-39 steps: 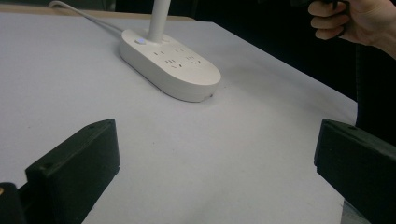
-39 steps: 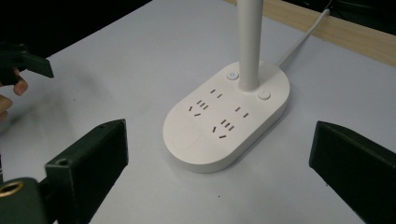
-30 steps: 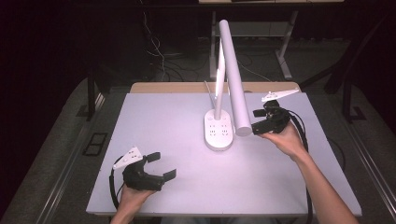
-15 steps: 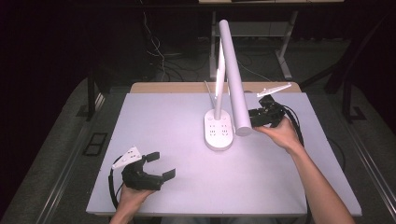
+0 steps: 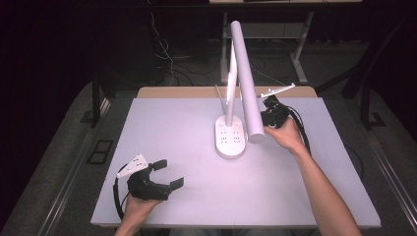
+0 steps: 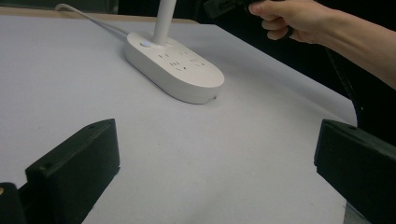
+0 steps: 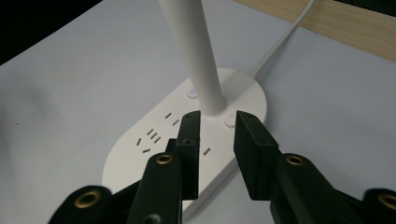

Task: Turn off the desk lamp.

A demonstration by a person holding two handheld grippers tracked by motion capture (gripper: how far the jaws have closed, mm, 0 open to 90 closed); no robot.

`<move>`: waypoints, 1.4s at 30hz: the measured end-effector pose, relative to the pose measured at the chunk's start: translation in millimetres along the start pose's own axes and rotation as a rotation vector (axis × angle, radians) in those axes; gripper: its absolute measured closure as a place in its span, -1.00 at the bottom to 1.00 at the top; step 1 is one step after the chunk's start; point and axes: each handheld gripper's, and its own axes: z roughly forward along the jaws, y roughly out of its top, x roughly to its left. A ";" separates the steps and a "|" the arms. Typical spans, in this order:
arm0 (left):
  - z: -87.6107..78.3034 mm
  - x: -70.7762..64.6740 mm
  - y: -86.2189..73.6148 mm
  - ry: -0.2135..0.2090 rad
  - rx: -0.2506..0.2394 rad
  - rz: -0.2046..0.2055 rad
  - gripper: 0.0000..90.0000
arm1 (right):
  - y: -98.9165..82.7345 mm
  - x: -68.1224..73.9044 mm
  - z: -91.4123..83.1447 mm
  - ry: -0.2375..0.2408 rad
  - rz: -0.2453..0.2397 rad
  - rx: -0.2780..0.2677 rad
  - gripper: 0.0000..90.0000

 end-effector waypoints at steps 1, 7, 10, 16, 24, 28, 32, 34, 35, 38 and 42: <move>0.0 0.0 0.0 0.000 0.000 0.000 -1.00 | 1.2 -0.2 1.7 0.000 0.000 -0.002 0.63; -1.2 0.4 0.2 -0.001 -0.003 0.002 -1.00 | 10.5 -3.0 15.6 -0.001 0.011 0.009 0.86; -1.9 0.4 0.1 -0.001 -0.008 -0.003 -1.00 | 13.5 -4.9 22.7 -0.007 0.023 0.007 1.00; -2.3 0.4 0.1 -0.002 -0.012 -0.004 -1.00 | 14.9 -10.9 35.5 -0.002 0.059 0.022 1.00; -2.7 0.0 0.1 -0.005 -0.012 0.000 -1.00 | 8.0 -19.5 51.7 0.009 0.087 0.043 1.00; -2.9 0.0 0.1 -0.003 -0.013 -0.002 -1.00 | 6.3 -18.8 60.6 0.015 0.088 0.044 1.00; -2.9 0.5 -0.5 -0.005 -0.005 0.003 -1.00 | 4.3 -19.4 66.5 0.002 0.093 0.048 1.00; -2.6 0.1 -0.6 -0.007 -0.002 0.002 -1.00 | 3.3 -20.5 68.1 0.003 0.092 0.050 1.00; -2.6 0.1 -0.6 -0.007 -0.002 0.002 -1.00 | 3.0 -20.9 68.8 0.007 0.091 0.050 1.00; -2.6 0.3 -0.2 -0.005 -0.006 0.003 -1.00 | 2.0 -21.4 71.8 0.006 0.092 0.051 1.00; -3.2 0.9 -0.1 -0.003 -0.010 -0.002 -1.00 | 1.5 -21.1 74.4 -0.002 0.107 0.048 1.00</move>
